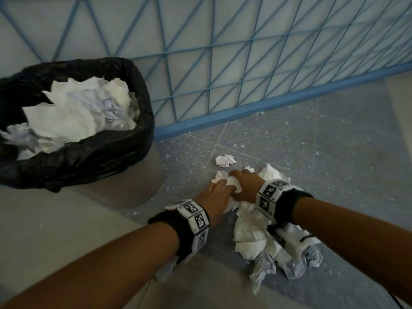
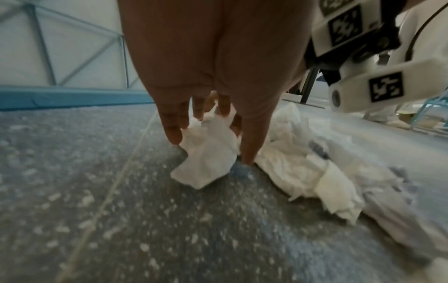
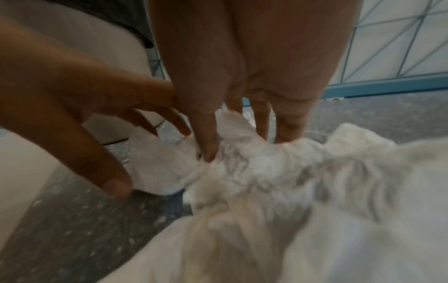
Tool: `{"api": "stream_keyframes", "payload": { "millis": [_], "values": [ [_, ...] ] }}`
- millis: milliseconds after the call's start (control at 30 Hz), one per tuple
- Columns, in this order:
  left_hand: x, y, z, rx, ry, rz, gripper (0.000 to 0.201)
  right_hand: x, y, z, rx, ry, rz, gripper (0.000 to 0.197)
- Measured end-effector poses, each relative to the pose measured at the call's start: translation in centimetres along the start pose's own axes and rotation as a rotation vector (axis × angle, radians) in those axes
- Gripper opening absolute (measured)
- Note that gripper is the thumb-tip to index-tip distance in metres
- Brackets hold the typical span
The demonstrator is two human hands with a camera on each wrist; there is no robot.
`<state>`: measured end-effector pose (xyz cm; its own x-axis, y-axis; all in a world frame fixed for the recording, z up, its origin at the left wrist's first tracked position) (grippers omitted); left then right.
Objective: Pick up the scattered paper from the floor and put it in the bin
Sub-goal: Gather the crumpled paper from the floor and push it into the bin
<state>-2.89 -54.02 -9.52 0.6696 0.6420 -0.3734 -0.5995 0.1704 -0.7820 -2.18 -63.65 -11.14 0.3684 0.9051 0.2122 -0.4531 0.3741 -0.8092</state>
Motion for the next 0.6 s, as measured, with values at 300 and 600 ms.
{"api": "stream_keyframes", "payload": {
  "millis": [300,600],
  "values": [
    [4.2,-2.3,-2.8,-0.186,-0.029,0.341,0.039,-1.4,-0.6,1.0,-0.153,-0.013,-0.353,0.033],
    [2.7,-3.2,-6.4,-0.226,0.085,0.046,0.033,-3.4,-3.6,-1.3,-0.272,0.054,-0.092,0.044]
  ]
}}
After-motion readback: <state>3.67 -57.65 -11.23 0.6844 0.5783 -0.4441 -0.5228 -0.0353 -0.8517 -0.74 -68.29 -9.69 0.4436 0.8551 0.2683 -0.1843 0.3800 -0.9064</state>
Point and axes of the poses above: each hand's wrist, its own z-axis away from the middle knuckle, its own y-axis out of the palm, x = y × z, the point moved 8 cm from there along -z, towards the middle knuckle, and after that the axes turned 3 degrees about -y, right-handed, at the moved point
